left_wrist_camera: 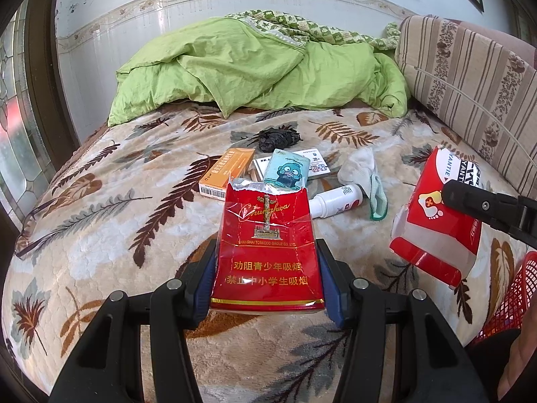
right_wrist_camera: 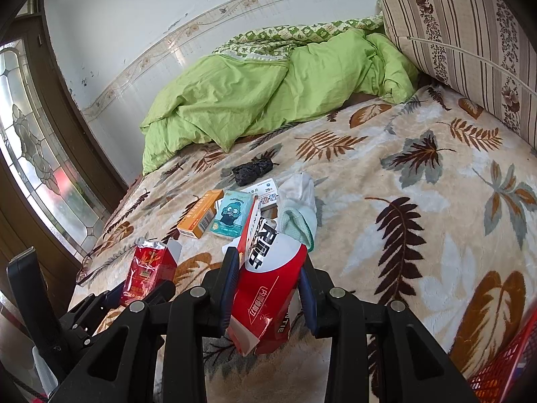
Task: Collect trash
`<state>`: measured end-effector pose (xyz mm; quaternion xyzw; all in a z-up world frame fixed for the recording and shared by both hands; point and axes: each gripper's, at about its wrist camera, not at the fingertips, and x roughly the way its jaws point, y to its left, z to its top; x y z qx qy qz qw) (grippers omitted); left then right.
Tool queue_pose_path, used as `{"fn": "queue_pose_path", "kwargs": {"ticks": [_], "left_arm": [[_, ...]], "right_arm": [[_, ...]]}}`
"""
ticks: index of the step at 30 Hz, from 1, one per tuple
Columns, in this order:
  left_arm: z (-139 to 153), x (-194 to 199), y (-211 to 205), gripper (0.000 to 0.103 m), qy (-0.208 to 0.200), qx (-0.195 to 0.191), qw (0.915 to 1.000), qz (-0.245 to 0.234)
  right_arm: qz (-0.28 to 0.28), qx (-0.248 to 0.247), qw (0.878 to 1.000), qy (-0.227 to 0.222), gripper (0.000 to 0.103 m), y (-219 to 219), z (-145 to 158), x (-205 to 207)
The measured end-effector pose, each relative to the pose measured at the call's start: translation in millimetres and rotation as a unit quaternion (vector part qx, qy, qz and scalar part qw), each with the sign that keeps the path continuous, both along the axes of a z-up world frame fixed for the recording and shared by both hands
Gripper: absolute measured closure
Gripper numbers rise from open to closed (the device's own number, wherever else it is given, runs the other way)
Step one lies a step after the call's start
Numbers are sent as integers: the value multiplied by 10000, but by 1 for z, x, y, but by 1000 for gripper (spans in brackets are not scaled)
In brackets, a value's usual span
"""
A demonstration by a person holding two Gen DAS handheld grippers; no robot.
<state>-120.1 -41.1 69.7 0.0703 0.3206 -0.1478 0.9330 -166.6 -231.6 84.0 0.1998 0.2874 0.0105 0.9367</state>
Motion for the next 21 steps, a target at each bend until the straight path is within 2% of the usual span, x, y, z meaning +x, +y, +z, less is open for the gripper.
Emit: {"fn": "queue_pose_path", "kwargs": {"ticks": [21], "left_arm": [[-1, -3, -3, 50, 7, 23, 10000, -39]], "right_arm": [[-1, 13, 10000, 0, 67, -2, 0, 0]]}}
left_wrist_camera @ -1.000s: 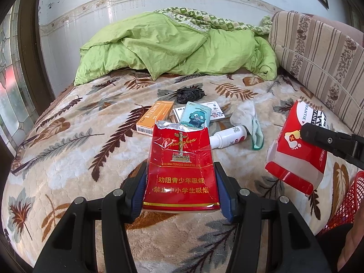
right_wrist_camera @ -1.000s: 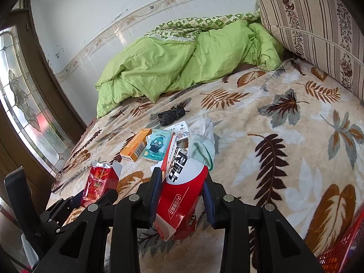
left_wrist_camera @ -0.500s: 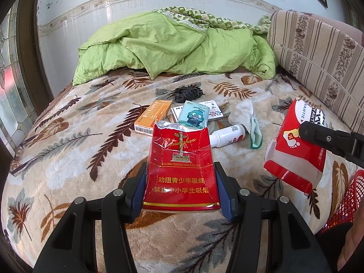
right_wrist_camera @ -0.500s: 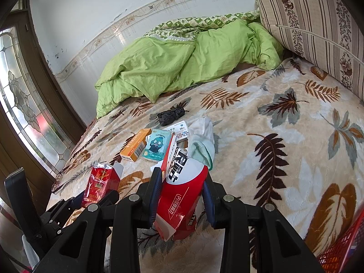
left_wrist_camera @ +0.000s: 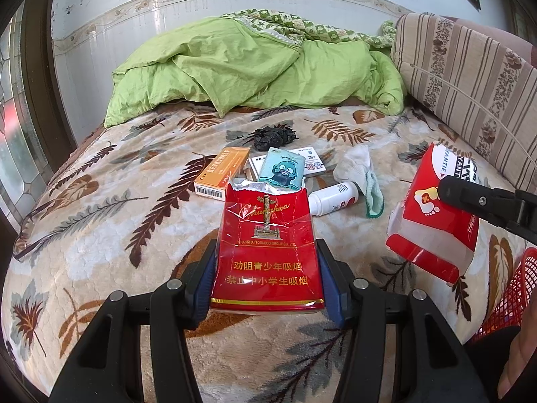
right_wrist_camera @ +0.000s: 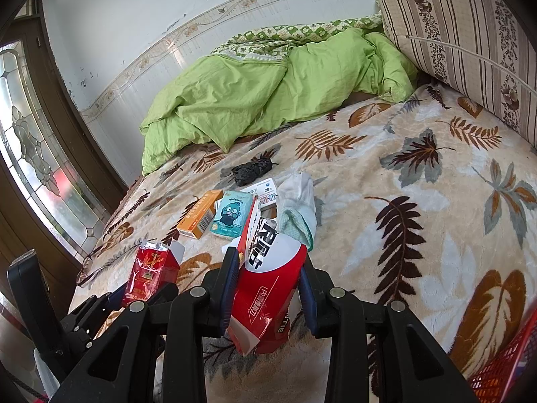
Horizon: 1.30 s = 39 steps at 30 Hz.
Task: Collect trash
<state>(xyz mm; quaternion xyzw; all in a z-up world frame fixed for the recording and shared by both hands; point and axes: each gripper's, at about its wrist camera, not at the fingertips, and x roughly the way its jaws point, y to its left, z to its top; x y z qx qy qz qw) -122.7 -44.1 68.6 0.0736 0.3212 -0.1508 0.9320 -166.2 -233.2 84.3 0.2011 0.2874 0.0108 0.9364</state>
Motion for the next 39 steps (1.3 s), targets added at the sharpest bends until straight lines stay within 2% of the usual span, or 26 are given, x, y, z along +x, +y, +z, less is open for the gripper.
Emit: {"fn": "queue_pose_path", "kwargs": {"ticks": [27, 39], "left_arm": [[0, 2, -3, 50, 22, 12, 10000, -27], [0, -4, -2, 50, 48, -61, 9998, -175]], "right_arm": [[7, 23, 10000, 10, 67, -1, 0, 1], [-77, 219, 9997, 15, 67, -5, 0, -5]]}}
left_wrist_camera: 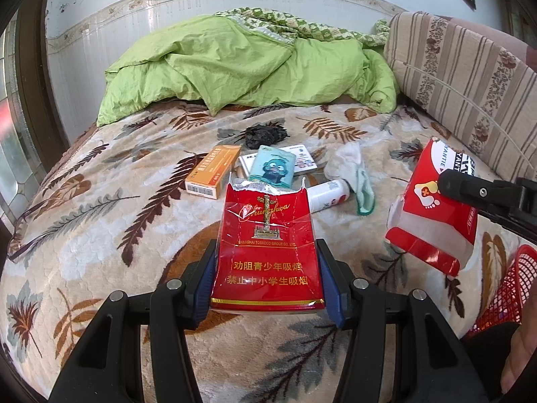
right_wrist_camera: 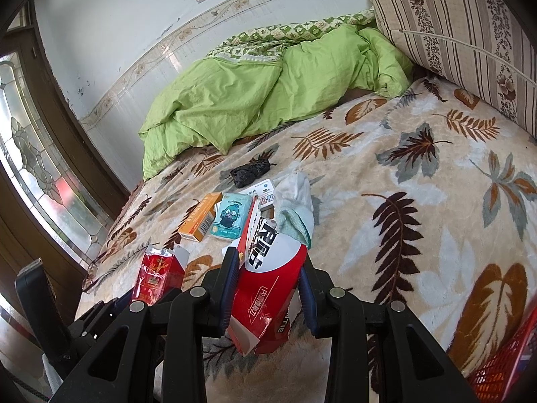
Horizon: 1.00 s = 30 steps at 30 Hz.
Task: Collect trash
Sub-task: 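Carry both packets over the red basket and open both tools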
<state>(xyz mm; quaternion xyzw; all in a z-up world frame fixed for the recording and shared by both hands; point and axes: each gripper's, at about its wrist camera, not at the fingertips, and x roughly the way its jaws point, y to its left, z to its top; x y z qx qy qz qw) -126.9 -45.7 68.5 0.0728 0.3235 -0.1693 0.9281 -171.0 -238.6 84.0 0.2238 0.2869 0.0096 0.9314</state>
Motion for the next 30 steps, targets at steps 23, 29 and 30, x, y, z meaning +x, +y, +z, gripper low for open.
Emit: {"fn": "queue_pose_path", "kwargs": {"ticks": [23, 29, 30], "left_arm": [[51, -102, -166, 50, 501, -266, 9494, -3089], [44, -137, -228, 50, 1207, -391, 9122, -3896], [42, -141, -236, 50, 1274, -367, 9086, -3961]], "right_arm": [[-1864, 537, 9809, 157, 67, -152, 27, -172], [-2683, 582, 9609, 372, 67, -196, 18, -232], [-2798, 591, 9574, 404, 67, -202, 16, -240]]}}
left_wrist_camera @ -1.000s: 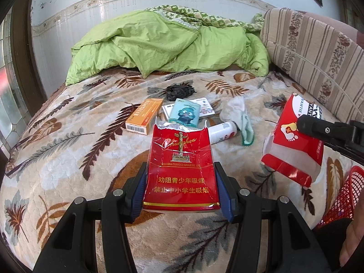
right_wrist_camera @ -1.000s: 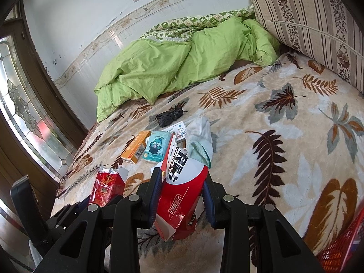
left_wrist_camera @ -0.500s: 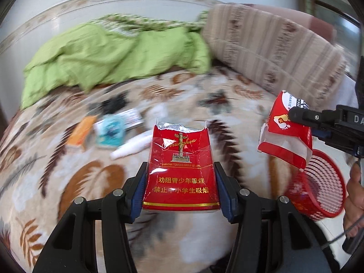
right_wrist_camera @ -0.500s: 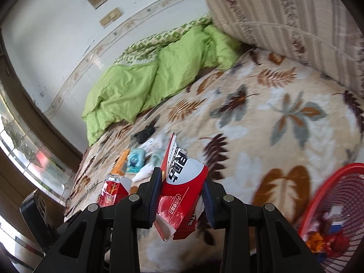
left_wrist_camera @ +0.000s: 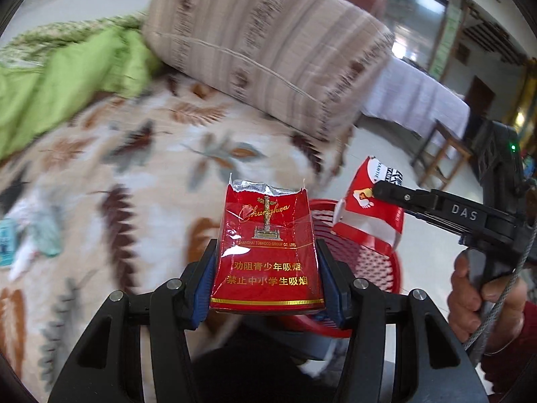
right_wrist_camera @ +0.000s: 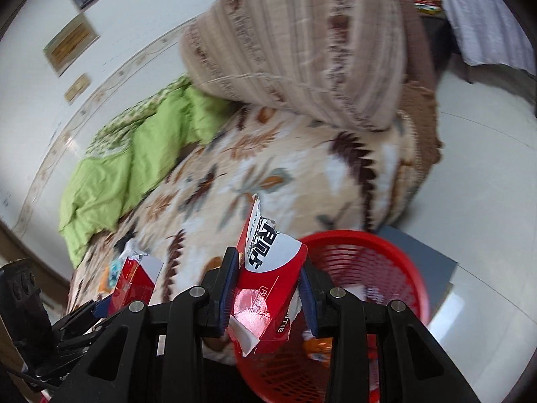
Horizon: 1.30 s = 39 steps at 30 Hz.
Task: Collect trash
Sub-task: 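Carry both packets over the red basket and open both tools, then move both empty tools back to the items on the bed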
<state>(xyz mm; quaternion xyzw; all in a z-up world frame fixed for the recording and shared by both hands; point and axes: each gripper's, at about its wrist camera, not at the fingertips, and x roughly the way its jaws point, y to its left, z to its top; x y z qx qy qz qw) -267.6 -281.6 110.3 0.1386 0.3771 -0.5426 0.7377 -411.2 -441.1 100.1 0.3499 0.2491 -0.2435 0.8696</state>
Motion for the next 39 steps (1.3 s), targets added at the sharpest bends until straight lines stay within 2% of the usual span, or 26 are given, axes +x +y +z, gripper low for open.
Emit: {"fn": "queue_pose_path", "kwargs": {"ticks": [7, 9, 10, 13, 17, 24, 27, 32, 34, 39], "left_arm": [[-13, -18, -43, 50, 269, 202, 9988, -365], [-13, -20, -50, 47, 291, 235, 9985, -409], [-13, -20, -53, 42, 303, 238, 9983, -427], [-8, -22, -54, 37, 264, 149, 9985, -458], [-2, -13, -45, 36, 242, 45, 9992, -319], [8, 13, -5, 36, -94, -28, 9997, 220], [10, 27, 18, 35, -288, 4, 9983, 503], [8, 53, 58, 34, -366, 33, 9947, 963], [6, 66, 73, 34, -447, 86, 9916, 1212], [1, 109, 118, 34, -346, 16, 9804, 1940]], "right_arm": [[-398, 18, 9991, 119, 66, -24, -10, -32], [-402, 60, 9991, 149, 63, -27, -13, -33], [-409, 94, 9990, 157, 63, -29, -15, -32], [-510, 129, 9985, 175, 54, -33, -18, -33], [-527, 12, 9985, 143, 54, -35, -13, -32], [-193, 71, 9998, -31, 52, -22, -7, -8], [129, 79, 9999, -14, 52, -7, -7, 14], [628, 237, 9977, 106, 52, 20, -11, 58], [993, 295, 9945, 153, 52, 34, -12, 82], [1502, 134, 9882, 279, 52, 67, -11, 128]]}}
